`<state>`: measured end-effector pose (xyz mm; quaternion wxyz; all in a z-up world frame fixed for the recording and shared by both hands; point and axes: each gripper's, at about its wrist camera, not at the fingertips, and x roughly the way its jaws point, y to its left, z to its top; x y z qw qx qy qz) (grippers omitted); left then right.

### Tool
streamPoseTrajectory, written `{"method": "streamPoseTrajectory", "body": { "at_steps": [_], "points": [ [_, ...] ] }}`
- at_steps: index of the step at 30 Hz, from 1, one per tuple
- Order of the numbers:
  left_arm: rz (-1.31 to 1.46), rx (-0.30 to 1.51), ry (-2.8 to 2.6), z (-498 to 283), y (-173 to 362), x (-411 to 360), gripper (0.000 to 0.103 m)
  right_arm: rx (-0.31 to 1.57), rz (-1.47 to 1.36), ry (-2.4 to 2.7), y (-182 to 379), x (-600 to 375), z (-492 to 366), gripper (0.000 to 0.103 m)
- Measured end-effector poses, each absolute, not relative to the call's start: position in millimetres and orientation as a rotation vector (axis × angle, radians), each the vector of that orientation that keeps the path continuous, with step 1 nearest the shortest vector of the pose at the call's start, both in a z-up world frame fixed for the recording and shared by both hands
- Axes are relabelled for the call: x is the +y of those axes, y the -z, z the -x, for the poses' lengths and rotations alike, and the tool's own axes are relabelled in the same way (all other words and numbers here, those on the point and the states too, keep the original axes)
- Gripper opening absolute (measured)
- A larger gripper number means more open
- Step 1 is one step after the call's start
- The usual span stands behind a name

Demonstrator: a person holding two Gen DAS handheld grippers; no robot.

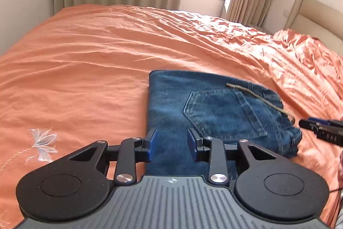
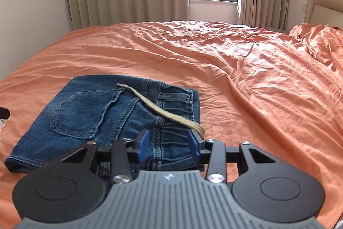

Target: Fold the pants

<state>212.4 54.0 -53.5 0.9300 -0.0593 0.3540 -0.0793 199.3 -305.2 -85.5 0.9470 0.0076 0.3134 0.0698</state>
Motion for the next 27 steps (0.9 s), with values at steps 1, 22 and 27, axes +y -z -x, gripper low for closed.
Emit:
{"method": "streamPoseTrajectory", "body": {
  "at_steps": [1,22,27],
  "points": [
    [0.154,0.717,0.165,-225.0,54.6,54.1,0.038,0.649,-0.021,-0.149,82.7,-305.2,-206.7,0.036],
    [0.154,0.961,0.216,-364.2,138.6,34.9,0.045,0.945,-0.034,-0.154,132.1,-291.8,-337.8,0.042],
    [0.237,0.930,0.208,-353.6,118.9,46.1,0.044,0.949,-0.035,-0.138,120.6,-295.5,-334.5,0.057]
  ]
}}
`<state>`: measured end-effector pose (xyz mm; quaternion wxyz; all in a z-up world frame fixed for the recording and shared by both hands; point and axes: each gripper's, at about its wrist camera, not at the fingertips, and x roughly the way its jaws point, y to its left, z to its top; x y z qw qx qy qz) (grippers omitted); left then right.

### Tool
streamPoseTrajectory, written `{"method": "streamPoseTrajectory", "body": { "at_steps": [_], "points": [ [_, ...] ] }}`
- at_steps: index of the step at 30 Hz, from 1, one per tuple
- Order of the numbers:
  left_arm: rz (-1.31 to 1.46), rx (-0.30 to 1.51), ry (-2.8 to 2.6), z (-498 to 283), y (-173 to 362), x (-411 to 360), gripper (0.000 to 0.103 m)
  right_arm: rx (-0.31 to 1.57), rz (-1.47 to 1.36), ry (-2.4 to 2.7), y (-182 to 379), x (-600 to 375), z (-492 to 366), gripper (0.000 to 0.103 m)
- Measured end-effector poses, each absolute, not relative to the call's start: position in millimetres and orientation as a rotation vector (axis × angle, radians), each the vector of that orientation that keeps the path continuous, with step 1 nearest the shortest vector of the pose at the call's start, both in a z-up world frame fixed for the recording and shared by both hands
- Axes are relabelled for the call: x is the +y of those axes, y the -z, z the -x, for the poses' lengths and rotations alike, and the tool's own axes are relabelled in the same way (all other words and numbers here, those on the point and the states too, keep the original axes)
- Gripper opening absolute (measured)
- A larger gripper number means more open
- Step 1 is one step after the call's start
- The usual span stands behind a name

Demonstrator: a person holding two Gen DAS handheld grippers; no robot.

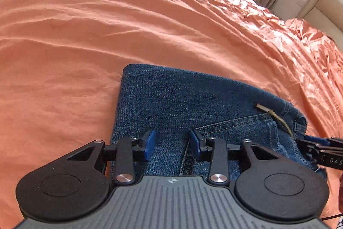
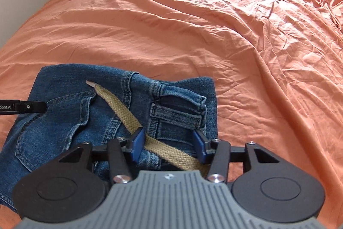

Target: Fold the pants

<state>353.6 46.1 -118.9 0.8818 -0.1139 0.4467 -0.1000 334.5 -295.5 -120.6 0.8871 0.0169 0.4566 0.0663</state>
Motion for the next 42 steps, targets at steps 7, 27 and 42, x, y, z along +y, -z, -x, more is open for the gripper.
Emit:
{"method": "streamPoseTrajectory", "body": {
  "at_steps": [7,27,42],
  "points": [
    [0.341,0.865,0.240,-317.2,86.2,74.6,0.062,0.974,-0.122,-0.213,101.3,-327.1,-308.0,0.080],
    [0.872,0.912,0.334,-288.5,168.0,155.8,0.076,1.058,-0.777,-0.281,170.2,-409.0,-279.2,0.081],
    [0.835,0.908,0.396,-329.3,185.7,139.2,0.045,0.979,-0.966,-0.420,207.8,-418.8,-321.1,0.052]
  ]
}}
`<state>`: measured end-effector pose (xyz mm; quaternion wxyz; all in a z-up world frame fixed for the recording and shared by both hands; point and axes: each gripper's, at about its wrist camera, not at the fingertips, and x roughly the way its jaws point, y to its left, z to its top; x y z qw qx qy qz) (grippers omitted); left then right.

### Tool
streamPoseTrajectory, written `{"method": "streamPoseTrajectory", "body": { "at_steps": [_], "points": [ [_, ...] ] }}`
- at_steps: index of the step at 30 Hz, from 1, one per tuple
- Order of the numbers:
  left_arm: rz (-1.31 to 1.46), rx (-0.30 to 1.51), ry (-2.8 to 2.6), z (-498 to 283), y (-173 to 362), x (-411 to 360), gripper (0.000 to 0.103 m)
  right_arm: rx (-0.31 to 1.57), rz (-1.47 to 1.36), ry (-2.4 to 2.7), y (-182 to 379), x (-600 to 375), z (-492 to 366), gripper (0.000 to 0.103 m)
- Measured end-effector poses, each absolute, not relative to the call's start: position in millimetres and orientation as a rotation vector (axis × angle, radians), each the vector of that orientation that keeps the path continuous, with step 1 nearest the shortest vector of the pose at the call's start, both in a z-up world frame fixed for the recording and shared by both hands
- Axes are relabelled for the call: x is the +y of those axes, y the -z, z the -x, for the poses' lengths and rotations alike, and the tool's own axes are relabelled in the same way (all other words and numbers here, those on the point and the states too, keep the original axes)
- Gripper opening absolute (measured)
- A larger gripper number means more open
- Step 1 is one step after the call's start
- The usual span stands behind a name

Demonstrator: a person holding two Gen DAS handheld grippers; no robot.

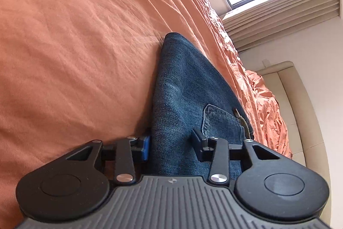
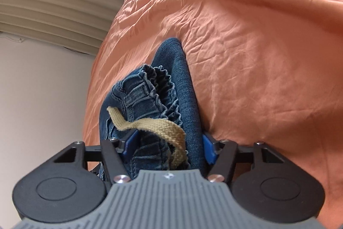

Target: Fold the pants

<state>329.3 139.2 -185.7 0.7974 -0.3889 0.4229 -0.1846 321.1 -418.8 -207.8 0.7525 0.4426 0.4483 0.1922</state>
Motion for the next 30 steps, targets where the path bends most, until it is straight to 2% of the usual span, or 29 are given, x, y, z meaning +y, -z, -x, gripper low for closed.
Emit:
{"method": "streamPoseTrajectory", "body": {
  "at_steps": [4,8,12,19,30],
  "points": [
    [0.751,0.907,0.383,-327.8,174.9,130.5,0.033,0.947,-0.907,-0.410,199.3,-410.0,-319.1,0.040],
    [0.723,0.909,0.369,-325.4,167.6,127.0,0.021,0.929,-0.849,-0.389,191.6,-403.0,-317.3,0.037],
    [0.688,0.894,0.373,-321.8,158.5,123.8,0.011,0.934,-0.786,-0.371,180.1,-397.1,-318.6,0.029],
    [0.660,0.852,0.375,-314.2,141.5,123.0,0.008,0.911,-0.609,-0.332,129.5,-370.6,-312.1,0.021],
    [0.560,0.800,0.366,-291.9,79.0,140.3,0.007,0.808,-0.427,-0.462,37.5,-294.9,-303.7,0.019]
  ]
}}
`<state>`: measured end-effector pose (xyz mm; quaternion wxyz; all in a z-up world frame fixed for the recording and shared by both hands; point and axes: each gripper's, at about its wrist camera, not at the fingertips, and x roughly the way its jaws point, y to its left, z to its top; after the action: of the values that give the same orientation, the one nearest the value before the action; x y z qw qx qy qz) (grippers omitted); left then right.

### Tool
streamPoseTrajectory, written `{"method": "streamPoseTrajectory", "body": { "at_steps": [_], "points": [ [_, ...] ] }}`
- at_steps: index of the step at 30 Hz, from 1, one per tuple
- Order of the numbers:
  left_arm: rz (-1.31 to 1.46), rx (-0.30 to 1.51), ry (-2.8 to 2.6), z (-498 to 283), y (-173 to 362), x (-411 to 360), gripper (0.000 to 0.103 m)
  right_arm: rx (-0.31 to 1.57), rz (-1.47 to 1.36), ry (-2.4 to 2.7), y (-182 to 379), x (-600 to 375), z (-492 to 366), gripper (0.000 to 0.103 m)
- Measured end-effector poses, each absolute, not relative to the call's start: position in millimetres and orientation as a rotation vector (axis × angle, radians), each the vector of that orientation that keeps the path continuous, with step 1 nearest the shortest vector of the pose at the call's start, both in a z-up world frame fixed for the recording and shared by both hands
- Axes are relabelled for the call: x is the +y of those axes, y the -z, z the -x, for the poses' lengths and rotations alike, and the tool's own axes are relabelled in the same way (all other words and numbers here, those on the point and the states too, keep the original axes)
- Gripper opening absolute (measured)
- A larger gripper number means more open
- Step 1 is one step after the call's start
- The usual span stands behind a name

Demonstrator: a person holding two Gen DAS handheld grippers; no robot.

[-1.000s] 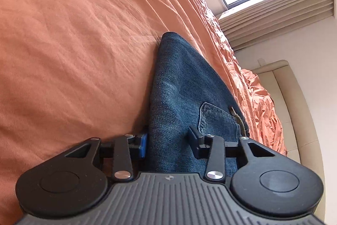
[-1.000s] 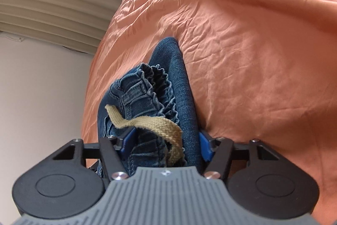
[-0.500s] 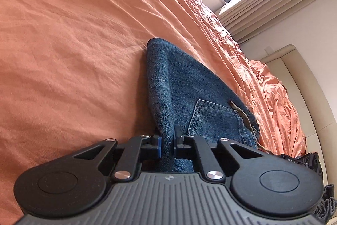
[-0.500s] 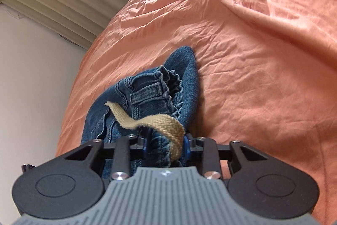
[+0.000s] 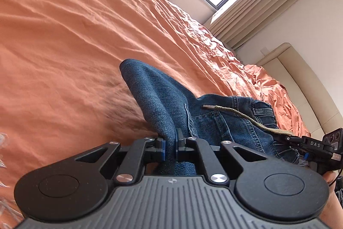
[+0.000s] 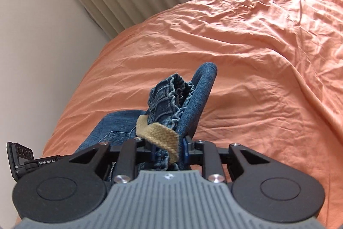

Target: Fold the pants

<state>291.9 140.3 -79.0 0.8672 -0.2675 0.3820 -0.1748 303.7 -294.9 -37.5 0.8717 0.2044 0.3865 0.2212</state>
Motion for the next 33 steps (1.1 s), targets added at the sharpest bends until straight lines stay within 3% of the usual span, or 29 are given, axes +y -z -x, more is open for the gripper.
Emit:
{"method": "streamPoseTrajectory", "body": {
  "at_steps": [15,24,29,33],
  "points": [
    [0.347,0.796,0.120,-305.4,16.4,277.8,0.008,0.777,-0.579,-0.693,61.0,-125.0,-348.4,0.019],
    [0.397,0.907,0.038,-329.4,115.9,331.2,0.008,0.955,-0.590,-0.629,164.4,-96.3,-373.6,0.018],
    [0.469,0.899,0.104,-331.2,140.7,353.3,0.011,0.958,-0.563,-0.624,182.3,-94.0,-379.5,0.018],
    [0.476,0.910,0.090,-330.5,145.8,354.8,0.021,0.993,-0.562,-0.596,185.7,-89.5,-388.8,0.020]
  ]
}}
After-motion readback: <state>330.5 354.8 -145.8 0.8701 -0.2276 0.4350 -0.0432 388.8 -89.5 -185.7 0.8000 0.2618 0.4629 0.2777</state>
